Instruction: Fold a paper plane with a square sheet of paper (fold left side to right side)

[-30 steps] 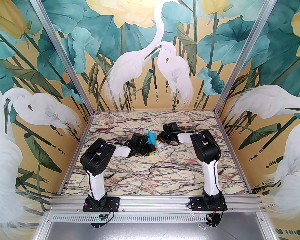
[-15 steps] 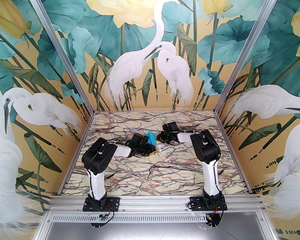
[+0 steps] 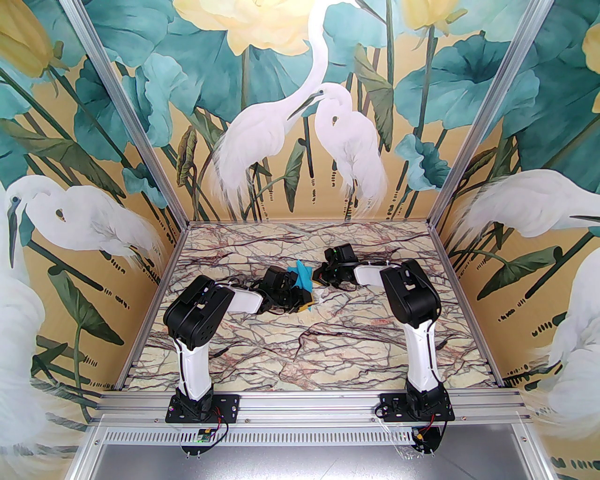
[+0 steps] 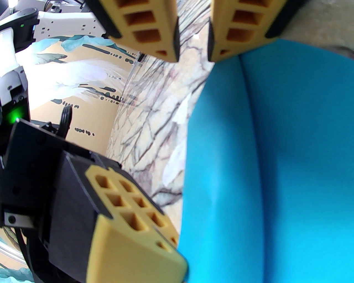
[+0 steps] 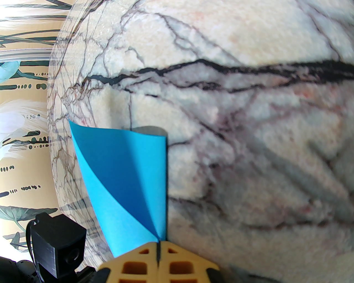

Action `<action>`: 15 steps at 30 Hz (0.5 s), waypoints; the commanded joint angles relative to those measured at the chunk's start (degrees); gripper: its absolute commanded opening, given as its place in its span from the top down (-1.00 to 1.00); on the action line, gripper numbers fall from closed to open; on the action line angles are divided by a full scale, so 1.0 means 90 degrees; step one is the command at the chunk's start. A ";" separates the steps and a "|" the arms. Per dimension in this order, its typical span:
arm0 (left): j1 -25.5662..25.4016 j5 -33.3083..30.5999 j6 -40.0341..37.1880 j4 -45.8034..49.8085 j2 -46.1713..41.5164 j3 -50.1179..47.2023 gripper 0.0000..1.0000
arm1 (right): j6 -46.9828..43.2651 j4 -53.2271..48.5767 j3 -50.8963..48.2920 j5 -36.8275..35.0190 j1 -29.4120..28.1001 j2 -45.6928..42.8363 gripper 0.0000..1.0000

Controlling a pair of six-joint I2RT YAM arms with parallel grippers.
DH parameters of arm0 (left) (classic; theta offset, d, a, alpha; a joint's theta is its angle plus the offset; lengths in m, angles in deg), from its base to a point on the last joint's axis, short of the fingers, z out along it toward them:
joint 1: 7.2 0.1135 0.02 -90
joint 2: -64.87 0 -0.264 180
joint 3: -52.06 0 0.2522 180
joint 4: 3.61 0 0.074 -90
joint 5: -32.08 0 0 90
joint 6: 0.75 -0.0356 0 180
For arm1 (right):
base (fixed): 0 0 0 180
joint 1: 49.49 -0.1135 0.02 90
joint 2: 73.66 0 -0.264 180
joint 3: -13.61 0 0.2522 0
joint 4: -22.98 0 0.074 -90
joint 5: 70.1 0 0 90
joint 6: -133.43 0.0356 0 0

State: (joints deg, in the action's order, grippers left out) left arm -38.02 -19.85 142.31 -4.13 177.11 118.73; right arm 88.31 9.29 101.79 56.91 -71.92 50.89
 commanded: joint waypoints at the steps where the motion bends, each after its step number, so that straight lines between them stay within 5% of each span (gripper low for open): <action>1: -0.0061 -0.0240 -0.0107 0.0661 0.0137 0.0147 0.50 | -0.0124 -0.0145 0.0096 -0.0156 -0.0043 0.0110 1.00; 15: -0.0071 -0.0634 -0.0089 0.1716 0.0407 0.0515 0.51 | -0.0104 -0.0062 -0.0041 -0.0235 -0.0056 -0.0013 1.00</action>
State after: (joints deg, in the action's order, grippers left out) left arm -38.35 -21.34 142.14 4.90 177.81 123.32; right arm 88.31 9.31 101.79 56.72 -71.95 50.89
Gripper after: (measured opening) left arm 0.248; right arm 0.033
